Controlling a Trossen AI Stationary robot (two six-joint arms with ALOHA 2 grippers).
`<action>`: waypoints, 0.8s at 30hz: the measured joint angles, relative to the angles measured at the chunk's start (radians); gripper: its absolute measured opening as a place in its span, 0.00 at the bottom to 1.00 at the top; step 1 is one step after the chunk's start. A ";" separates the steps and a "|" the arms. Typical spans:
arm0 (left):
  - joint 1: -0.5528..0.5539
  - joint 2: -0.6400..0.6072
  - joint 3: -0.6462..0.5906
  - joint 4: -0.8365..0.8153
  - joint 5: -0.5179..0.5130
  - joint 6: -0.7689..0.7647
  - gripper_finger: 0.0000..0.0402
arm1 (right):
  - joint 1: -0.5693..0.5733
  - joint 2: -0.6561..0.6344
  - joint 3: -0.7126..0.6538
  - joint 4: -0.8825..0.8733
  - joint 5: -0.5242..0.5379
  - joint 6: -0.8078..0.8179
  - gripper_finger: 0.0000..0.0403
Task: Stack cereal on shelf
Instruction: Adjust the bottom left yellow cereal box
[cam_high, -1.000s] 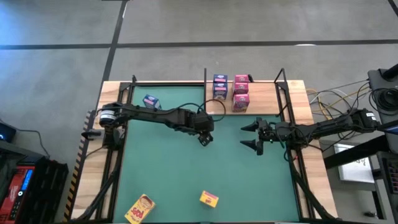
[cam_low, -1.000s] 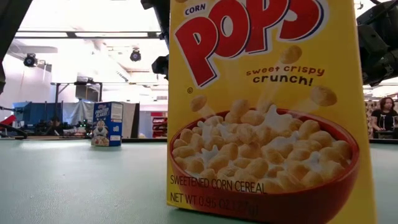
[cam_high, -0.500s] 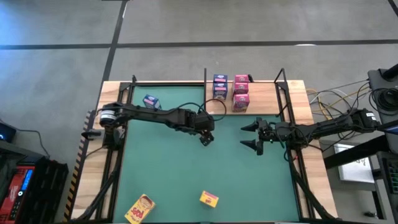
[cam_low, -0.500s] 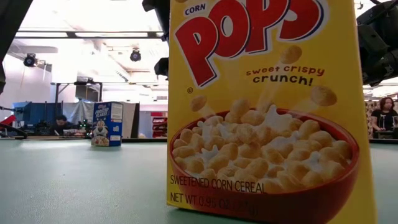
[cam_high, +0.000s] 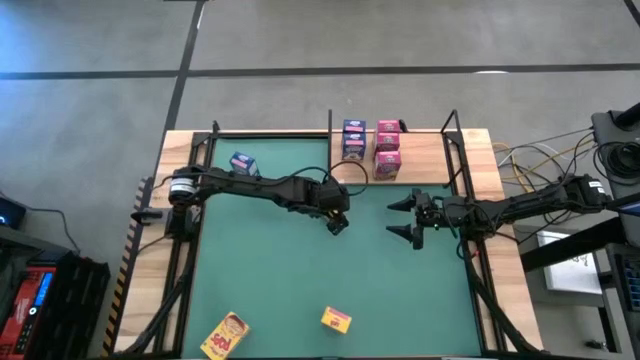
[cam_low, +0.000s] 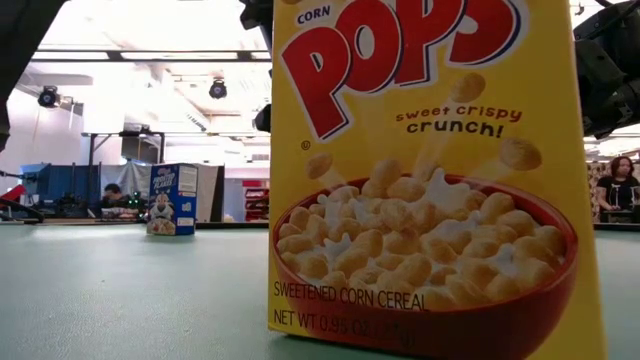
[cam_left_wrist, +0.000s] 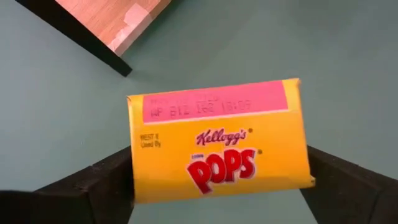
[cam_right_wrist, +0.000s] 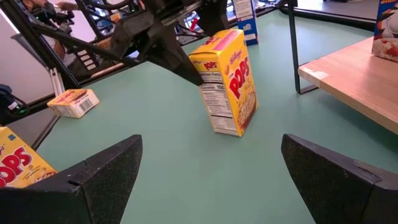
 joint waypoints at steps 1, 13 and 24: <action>0.000 0.000 0.006 -0.008 0.000 0.000 0.93 | 0.000 0.000 0.000 0.000 0.000 0.000 0.93; -0.001 -0.009 0.112 -0.188 0.003 -0.027 0.99 | 0.000 0.000 0.000 0.000 0.000 0.000 0.93; 0.007 -0.103 0.161 -0.444 0.021 -0.136 0.99 | 0.000 0.000 0.000 0.000 0.000 0.000 0.93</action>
